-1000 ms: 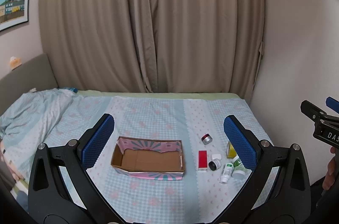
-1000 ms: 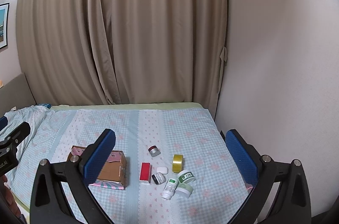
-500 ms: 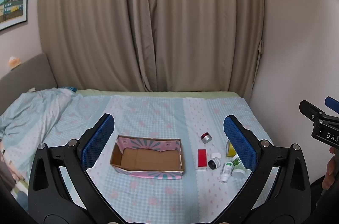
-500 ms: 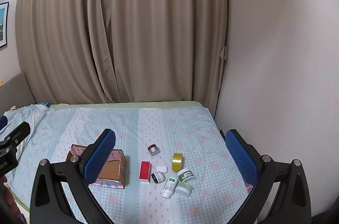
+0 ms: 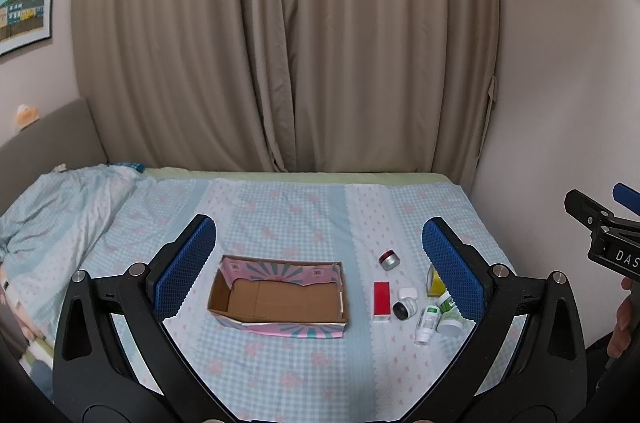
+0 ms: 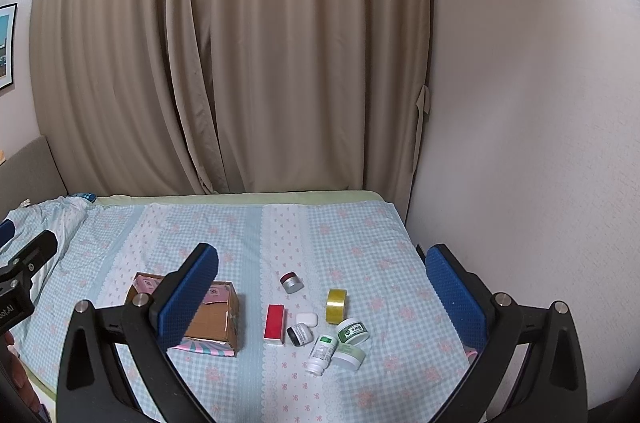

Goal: Organize rigid objects

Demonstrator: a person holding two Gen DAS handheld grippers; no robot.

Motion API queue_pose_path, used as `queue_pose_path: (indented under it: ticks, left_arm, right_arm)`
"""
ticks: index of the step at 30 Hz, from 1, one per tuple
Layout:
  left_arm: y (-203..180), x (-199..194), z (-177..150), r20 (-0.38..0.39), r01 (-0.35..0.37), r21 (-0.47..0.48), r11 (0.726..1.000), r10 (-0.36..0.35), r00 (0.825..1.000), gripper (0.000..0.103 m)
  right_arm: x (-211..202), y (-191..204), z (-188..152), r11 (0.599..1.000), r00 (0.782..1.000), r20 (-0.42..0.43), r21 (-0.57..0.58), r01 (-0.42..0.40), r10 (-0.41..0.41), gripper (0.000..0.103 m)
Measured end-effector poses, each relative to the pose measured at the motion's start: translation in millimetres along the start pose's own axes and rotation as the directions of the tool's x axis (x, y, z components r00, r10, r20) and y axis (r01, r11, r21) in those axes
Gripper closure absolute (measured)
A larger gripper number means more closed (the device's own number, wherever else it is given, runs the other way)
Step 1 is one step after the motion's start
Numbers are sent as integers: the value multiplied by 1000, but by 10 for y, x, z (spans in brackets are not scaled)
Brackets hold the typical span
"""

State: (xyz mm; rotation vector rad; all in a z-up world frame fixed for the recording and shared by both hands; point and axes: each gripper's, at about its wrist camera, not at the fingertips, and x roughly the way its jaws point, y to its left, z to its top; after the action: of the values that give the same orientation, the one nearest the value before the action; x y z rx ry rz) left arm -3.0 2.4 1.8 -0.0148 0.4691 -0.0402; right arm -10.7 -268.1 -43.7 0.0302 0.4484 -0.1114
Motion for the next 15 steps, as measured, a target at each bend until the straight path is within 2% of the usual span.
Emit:
queue_pose_path:
  ticks: [15]
  left_arm:
    - [-3,29,-1,-13,2,-4,1000,-2,1000,1]
  right_arm:
    - [2,34,-2,1000,1000,-9,-3,-1,1,0]
